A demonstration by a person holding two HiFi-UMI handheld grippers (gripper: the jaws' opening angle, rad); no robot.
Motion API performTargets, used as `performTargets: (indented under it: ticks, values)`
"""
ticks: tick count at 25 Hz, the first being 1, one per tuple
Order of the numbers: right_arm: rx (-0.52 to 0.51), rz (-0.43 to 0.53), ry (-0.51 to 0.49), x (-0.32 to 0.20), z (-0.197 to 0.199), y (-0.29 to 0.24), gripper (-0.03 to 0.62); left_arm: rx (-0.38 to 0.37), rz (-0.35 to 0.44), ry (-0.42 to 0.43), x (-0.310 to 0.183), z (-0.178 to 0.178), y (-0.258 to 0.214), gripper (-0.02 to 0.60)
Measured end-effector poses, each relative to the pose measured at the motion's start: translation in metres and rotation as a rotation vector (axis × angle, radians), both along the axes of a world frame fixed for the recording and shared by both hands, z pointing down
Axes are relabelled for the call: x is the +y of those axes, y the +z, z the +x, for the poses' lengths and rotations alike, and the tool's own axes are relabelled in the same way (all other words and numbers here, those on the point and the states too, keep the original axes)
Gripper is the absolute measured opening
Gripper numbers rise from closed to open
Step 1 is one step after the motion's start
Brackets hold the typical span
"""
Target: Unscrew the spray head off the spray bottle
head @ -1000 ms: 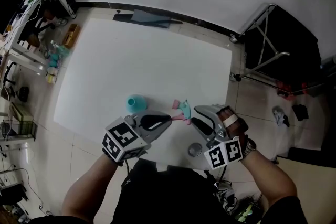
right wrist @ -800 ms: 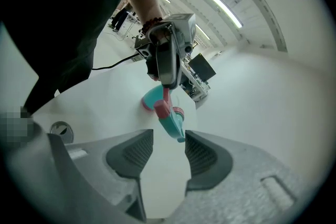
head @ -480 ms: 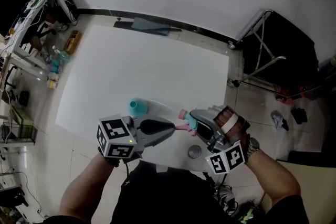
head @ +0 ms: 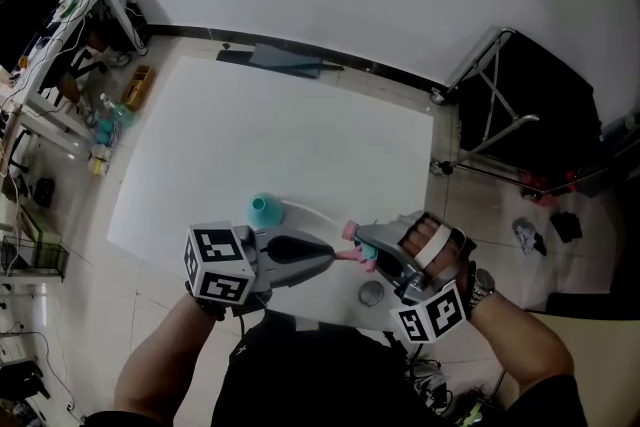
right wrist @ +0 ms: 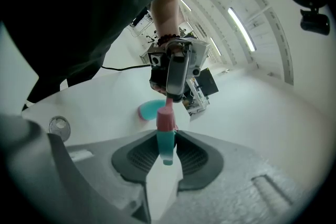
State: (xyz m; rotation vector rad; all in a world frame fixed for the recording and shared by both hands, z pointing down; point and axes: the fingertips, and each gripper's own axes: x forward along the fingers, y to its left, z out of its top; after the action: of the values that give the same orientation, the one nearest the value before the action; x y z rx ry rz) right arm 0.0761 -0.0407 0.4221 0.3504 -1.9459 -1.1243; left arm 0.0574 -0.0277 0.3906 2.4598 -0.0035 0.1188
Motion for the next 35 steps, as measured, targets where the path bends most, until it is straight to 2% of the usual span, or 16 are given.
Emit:
performTargets:
  ticks: [5, 8, 12, 23, 31, 35]
  values:
    - [0.026, 0.009, 0.011, 0.001, -0.001, -0.003, 0.081, -0.002, 0.031, -0.04, -0.002, -0.004, -0.002, 0.051]
    - [0.033, 0.004, 0.021, 0.0, -0.001, -0.006, 0.081, -0.02, 0.05, -0.074, -0.007, -0.011, -0.001, 0.16]
    - [0.004, -0.037, 0.061, -0.001, -0.004, -0.011, 0.081, -0.066, 0.108, -0.112, -0.008, -0.026, 0.003, 0.201]
    - [-0.065, -0.195, 0.148, -0.012, -0.035, -0.042, 0.081, -0.245, 0.263, -0.226, -0.03, -0.086, 0.03, 0.223]
    - [-0.013, -0.29, 0.178, -0.004, -0.056, -0.046, 0.081, -0.377, 0.36, -0.29, -0.049, -0.114, 0.059, 0.292]
    - [0.028, -0.331, 0.203, 0.0, -0.06, -0.044, 0.081, -0.441, 0.393, -0.318, -0.059, -0.126, 0.074, 0.351]
